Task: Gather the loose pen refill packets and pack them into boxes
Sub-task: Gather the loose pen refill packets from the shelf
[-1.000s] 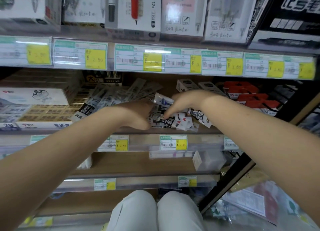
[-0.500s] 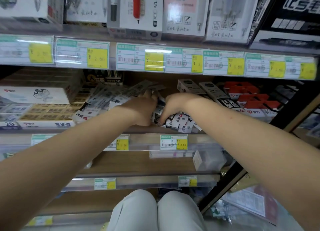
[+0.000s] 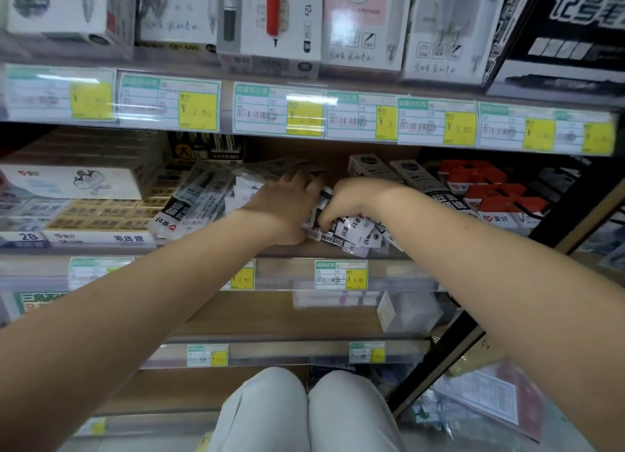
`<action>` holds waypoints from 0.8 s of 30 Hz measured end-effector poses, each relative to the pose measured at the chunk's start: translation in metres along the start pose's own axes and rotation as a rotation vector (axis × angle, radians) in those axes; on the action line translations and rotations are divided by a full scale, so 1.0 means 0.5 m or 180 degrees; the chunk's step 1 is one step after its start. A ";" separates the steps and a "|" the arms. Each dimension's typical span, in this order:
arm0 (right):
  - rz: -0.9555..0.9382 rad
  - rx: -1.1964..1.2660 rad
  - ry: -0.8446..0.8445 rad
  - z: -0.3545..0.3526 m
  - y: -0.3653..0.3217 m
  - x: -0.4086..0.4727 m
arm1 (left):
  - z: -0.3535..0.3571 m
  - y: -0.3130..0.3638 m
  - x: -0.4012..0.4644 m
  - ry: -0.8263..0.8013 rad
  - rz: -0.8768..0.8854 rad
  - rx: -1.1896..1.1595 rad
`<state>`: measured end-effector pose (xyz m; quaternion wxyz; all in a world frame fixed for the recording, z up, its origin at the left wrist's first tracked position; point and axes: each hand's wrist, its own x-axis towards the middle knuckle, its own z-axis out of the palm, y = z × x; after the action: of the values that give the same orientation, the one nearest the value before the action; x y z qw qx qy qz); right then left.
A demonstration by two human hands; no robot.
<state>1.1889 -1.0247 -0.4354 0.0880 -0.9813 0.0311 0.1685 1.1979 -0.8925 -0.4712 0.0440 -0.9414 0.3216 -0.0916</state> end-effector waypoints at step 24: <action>0.0811 0.2313 -0.0003 -0.016 0.110 -0.038 | 0.007 0.065 0.036 0.0487 -0.1359 -0.0661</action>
<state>1.1684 -1.0794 -0.4306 0.4084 -0.8743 0.2105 0.1566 1.1931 -0.9289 -0.4768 -0.0977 -0.9778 0.1256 -0.1364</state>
